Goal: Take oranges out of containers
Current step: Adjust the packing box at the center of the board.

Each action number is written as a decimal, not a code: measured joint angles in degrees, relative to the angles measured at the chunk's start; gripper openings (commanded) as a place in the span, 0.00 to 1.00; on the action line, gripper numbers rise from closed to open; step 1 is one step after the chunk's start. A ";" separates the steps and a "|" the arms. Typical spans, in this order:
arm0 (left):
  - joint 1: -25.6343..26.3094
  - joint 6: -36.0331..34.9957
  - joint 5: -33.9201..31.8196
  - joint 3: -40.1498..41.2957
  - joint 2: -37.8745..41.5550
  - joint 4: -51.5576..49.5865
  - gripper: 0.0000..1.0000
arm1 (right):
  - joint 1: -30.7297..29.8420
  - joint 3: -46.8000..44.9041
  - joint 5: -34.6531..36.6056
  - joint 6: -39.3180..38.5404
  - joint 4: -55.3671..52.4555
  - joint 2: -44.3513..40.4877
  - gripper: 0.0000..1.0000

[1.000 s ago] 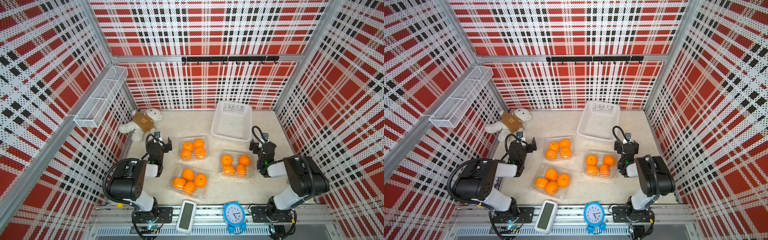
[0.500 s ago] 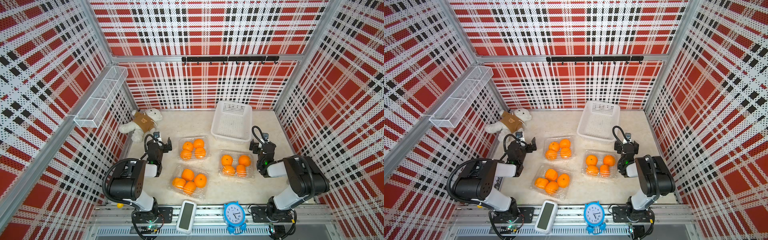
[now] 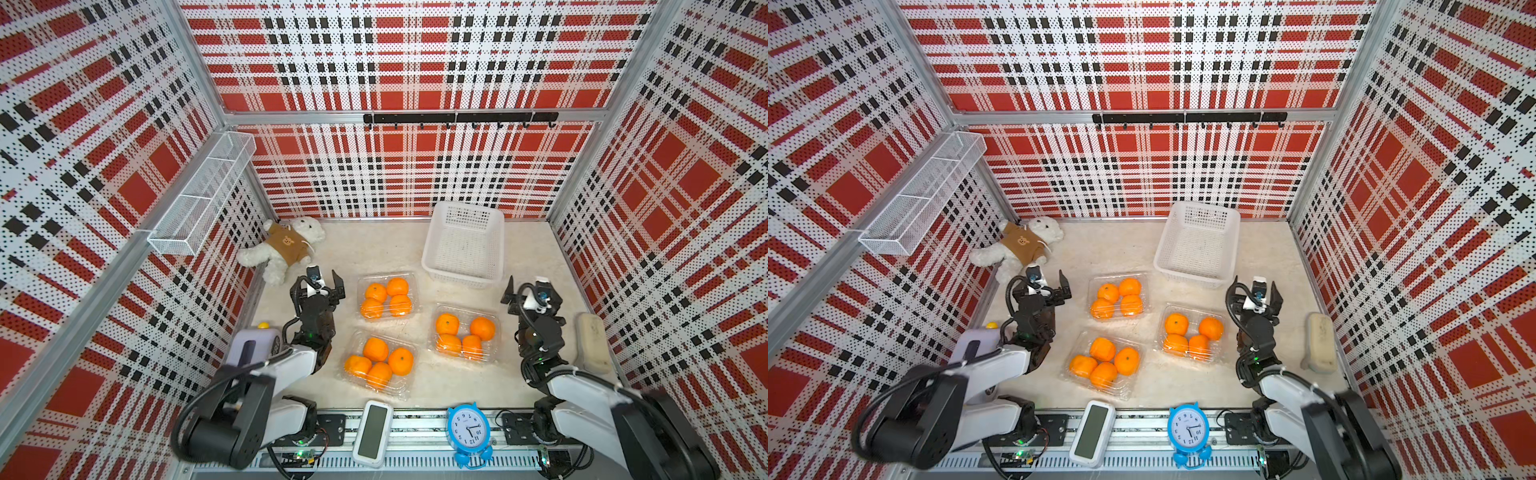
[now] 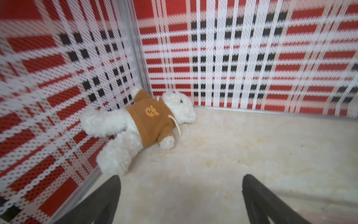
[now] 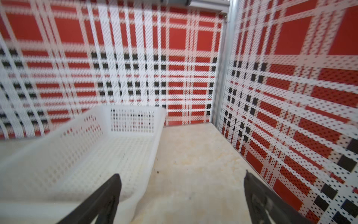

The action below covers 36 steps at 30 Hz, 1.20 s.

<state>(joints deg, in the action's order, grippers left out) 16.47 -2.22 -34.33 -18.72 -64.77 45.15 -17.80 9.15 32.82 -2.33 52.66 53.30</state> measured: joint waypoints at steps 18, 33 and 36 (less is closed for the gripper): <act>30.25 30.03 25.92 -21.53 20.70 -64.46 0.99 | -1.14 32.57 -38.07 33.20 -88.72 -11.80 1.00; 42.82 34.36 30.99 -38.93 -17.59 -67.10 1.00 | -2.71 28.89 -39.63 37.94 -99.76 -1.18 1.00; 42.36 35.56 31.56 -40.52 -20.33 -66.93 0.99 | -2.73 27.52 -40.39 37.88 -97.61 1.40 1.00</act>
<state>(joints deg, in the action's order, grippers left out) 58.83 33.34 -2.76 -59.24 -85.10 -21.78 -20.53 36.67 -7.57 35.55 -44.95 54.70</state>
